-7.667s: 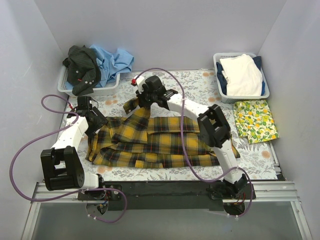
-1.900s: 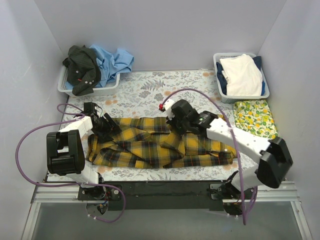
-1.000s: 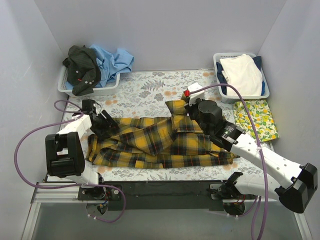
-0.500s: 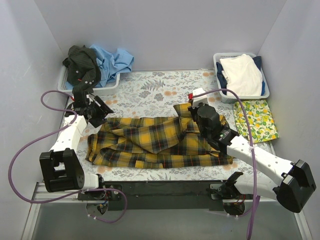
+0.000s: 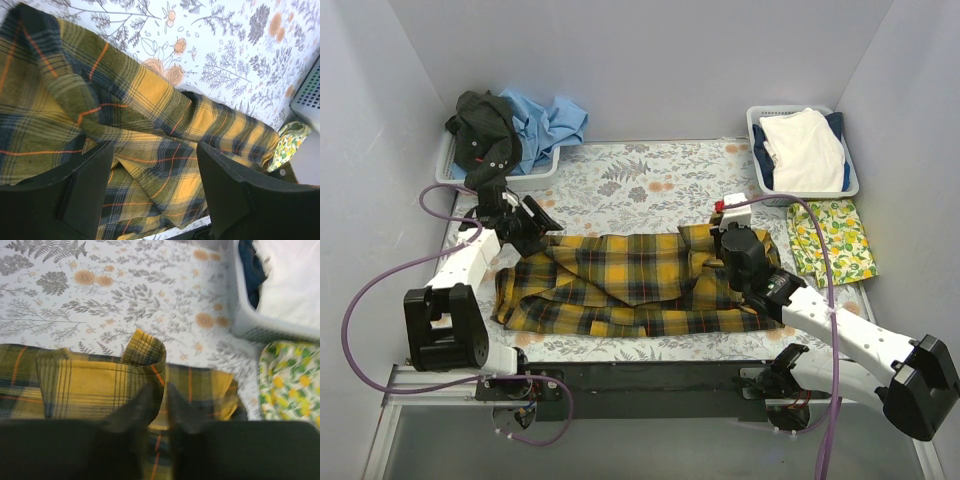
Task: Fold and stack the long sleeve shirts
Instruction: Fold the shirt
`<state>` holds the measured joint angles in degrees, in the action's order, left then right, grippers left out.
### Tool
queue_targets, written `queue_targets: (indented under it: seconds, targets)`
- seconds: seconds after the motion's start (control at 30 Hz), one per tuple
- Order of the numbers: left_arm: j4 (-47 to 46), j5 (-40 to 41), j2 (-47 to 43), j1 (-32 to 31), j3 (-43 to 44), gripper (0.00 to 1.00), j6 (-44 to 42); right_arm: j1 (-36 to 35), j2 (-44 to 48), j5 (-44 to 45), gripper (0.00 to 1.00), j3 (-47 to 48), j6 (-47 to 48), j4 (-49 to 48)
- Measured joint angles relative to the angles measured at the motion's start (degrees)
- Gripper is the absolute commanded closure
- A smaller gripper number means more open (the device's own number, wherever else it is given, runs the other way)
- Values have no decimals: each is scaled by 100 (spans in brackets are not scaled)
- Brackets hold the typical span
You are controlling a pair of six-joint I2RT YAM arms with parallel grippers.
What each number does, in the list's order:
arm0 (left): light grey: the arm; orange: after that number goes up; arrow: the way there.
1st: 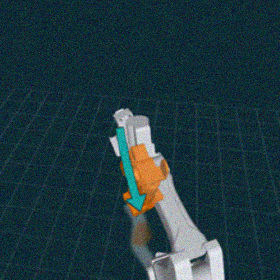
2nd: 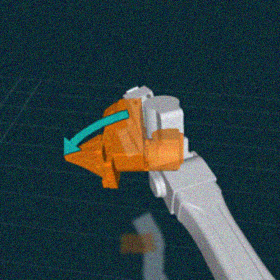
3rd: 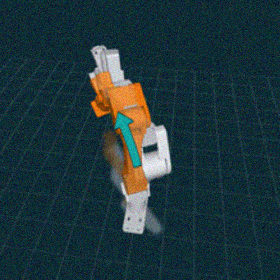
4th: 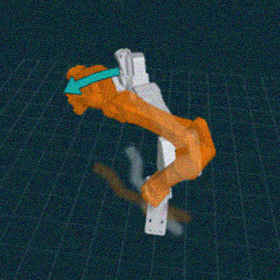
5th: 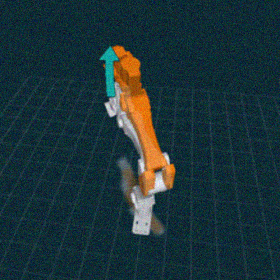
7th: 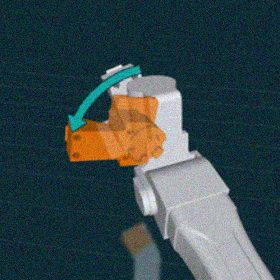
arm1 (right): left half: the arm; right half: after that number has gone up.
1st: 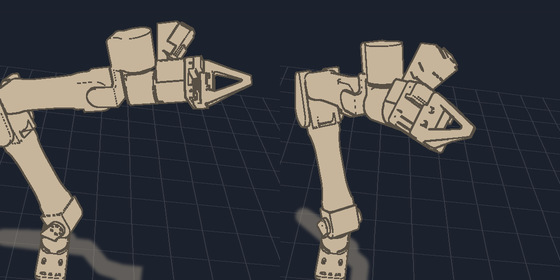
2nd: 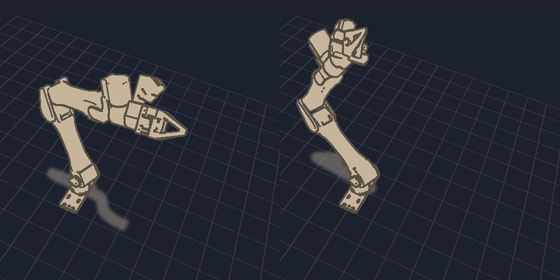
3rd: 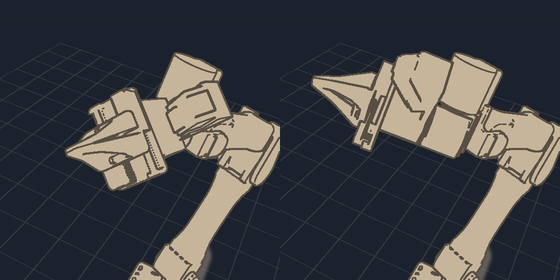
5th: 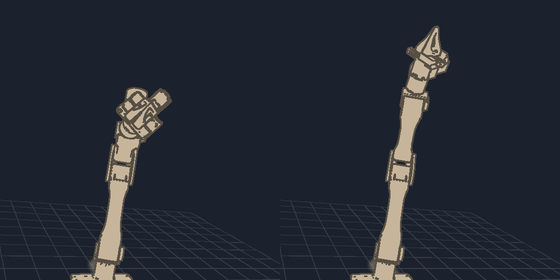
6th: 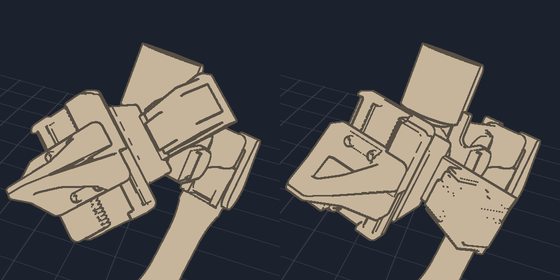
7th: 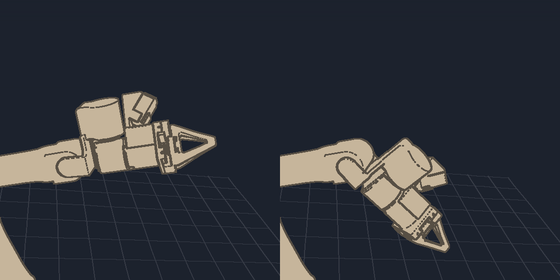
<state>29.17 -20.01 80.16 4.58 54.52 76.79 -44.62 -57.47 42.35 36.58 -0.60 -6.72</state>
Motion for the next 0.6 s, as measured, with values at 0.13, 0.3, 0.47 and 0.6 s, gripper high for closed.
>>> queue_targets:
  seconds: [0.13, 0.3, 0.47, 0.6]
  targets:
    - [-109, -61, 260, -177, -44, 33, 59, 0, 24, -9, 35, 63, -651, 673]
    - [-197, -74, 509, -356, -46, 34, 122, 0, 481, 234, 33, 76, -1672, 1886]
    - [-291, -101, 616, -608, -44, 34, 164, 13, 1176, 199, 36, 26, -1862, 2129]
    - [-417, -192, 610, -769, -28, 34, 205, 31, 479, -529, 33, 413, -1506, 2081]
